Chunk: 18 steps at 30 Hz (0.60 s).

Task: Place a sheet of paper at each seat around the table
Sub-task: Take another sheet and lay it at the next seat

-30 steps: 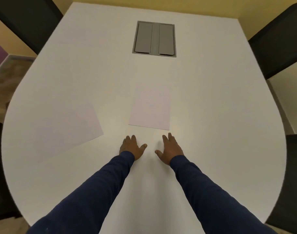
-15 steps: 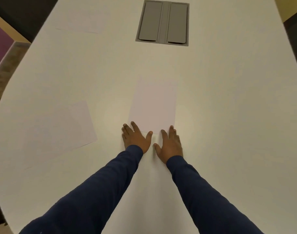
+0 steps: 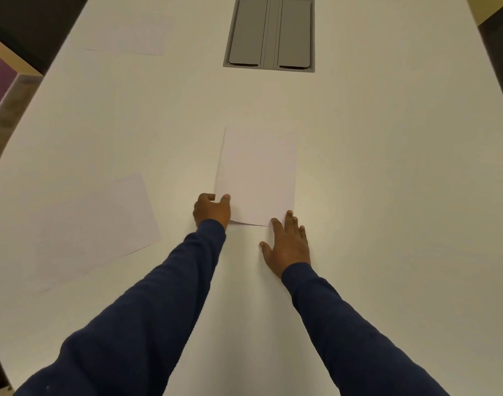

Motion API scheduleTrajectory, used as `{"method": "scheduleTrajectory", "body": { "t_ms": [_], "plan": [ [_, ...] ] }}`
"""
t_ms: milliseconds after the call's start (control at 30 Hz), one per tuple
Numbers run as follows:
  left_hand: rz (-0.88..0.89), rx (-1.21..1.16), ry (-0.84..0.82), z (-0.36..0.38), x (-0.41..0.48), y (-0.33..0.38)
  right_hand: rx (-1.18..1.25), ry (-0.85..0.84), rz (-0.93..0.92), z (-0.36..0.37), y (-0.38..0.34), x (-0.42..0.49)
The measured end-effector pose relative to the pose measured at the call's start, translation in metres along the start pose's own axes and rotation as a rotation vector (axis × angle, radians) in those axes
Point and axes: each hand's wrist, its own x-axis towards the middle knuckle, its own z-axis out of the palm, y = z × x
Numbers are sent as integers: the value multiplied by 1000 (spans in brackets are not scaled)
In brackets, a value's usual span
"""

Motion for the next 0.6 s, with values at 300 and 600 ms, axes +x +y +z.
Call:
{"method": "scheduleTrajectory", "body": {
  "t_ms": [300,600],
  "plan": [
    [75,257,50,-6,21,-12,76,33,20,2,-2,-1],
    [167,229,77,-10,11,-10,25,4,57,-2,-10,2]
  ]
}}
